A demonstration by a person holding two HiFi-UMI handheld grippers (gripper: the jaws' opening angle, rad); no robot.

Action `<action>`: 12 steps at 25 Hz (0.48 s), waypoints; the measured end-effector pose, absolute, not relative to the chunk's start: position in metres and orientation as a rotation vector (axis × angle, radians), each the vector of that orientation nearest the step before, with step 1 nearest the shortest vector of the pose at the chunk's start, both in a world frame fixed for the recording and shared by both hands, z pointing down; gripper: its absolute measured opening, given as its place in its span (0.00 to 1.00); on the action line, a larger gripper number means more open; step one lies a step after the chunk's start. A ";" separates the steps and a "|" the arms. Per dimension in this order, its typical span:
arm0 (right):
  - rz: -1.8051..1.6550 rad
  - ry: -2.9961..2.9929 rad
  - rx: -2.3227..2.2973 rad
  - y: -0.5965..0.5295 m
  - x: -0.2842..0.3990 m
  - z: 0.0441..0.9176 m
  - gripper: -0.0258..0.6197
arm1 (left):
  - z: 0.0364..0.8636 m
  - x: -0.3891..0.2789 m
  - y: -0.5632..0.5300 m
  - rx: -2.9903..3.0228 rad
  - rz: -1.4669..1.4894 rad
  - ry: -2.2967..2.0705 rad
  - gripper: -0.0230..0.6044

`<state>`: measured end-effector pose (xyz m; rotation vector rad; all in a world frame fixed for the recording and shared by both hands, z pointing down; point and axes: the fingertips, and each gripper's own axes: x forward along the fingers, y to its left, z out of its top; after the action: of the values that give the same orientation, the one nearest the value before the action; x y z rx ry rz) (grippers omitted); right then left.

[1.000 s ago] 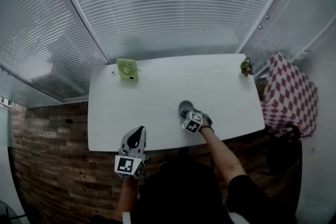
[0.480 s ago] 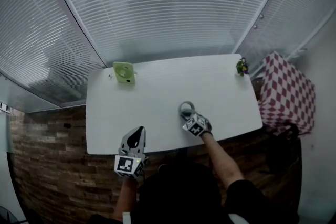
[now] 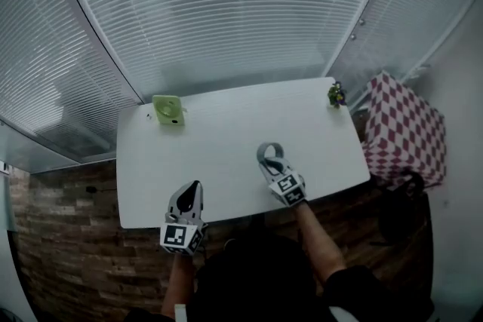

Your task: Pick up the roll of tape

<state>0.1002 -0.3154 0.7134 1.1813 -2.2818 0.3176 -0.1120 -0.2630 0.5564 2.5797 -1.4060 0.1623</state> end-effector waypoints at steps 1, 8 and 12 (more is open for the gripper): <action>0.304 -2.327 1.235 -0.316 0.102 0.699 0.11 | 0.557 -0.112 -0.264 2.577 0.169 -1.405 0.05; 0.084 -2.510 1.522 -0.301 0.126 0.609 0.11 | 0.554 -0.106 -0.267 2.598 0.155 -1.386 0.05; 0.000 -2.557 1.593 -0.290 0.134 0.578 0.11 | 0.556 -0.104 -0.267 2.567 0.123 -1.370 0.05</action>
<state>0.1339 -0.2896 0.5779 1.5932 -2.5571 0.0003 -0.1043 -0.2675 0.5555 2.5673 -1.3703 0.1235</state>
